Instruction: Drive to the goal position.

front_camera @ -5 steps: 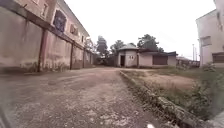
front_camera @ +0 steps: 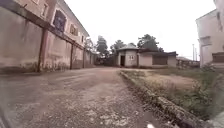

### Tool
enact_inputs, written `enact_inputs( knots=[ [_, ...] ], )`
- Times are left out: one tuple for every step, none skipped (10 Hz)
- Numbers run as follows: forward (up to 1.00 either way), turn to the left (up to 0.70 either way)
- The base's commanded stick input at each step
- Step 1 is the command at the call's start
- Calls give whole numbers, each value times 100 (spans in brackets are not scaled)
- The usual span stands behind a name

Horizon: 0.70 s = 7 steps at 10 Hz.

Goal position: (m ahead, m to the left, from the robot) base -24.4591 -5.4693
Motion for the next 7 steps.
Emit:
enact_inputs(
  knots=[
    [0, 50],
    [0, 50],
    [0, 50],
    [0, 50],
    [0, 50],
    [0, 50],
    [0, 50]
  ],
)
